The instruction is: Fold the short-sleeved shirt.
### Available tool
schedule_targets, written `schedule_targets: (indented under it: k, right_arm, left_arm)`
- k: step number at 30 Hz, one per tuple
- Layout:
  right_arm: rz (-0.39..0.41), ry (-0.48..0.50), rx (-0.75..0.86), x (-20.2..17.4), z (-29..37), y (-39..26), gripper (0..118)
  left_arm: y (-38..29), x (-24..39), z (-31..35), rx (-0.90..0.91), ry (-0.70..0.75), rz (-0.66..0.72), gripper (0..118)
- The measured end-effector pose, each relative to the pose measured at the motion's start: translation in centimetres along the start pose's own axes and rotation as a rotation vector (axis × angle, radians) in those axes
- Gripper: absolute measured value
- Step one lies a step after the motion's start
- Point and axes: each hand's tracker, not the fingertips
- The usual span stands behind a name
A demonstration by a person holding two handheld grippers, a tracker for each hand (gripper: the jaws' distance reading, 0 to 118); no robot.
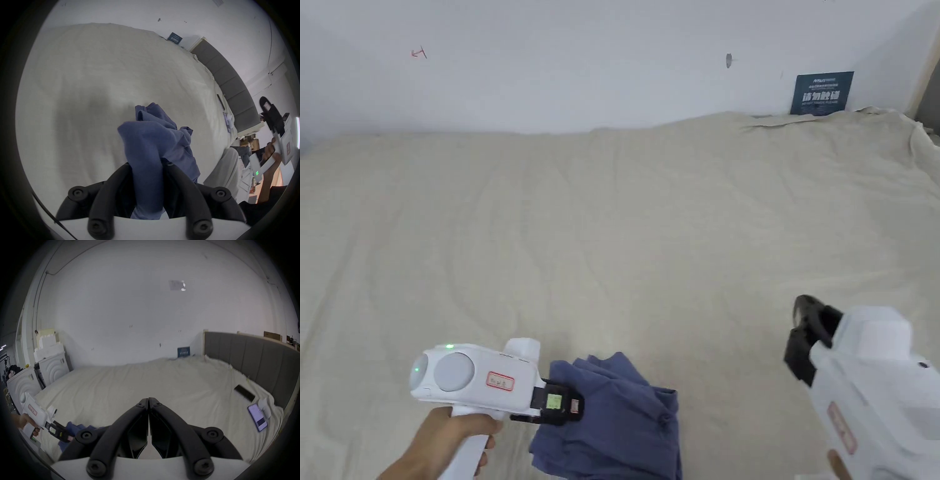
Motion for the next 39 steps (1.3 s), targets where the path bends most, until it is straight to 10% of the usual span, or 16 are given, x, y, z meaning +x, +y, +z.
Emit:
schedule_targets:
  k: [18, 32, 39]
  right_arm:
    - [0.042, -0.046, 0.043, -3.6, 0.1, 2.2, 0]
    - [0.049, -0.09, 0.035, -4.7, -1.2, 2.7, 0]
    - [0.046, -0.068, 0.031, -4.4, -0.9, 2.7, 0]
  left_arm:
    - [-0.5, -21.1, 17.7, -0.037, 0.522, 0.111, 20]
    - [-3.2, -30.0, 16.4, -0.047, 0.62, 0.227, 24]
    - [-4.2, -27.9, 17.2, 0.081, 0.752, 0.266, 101]
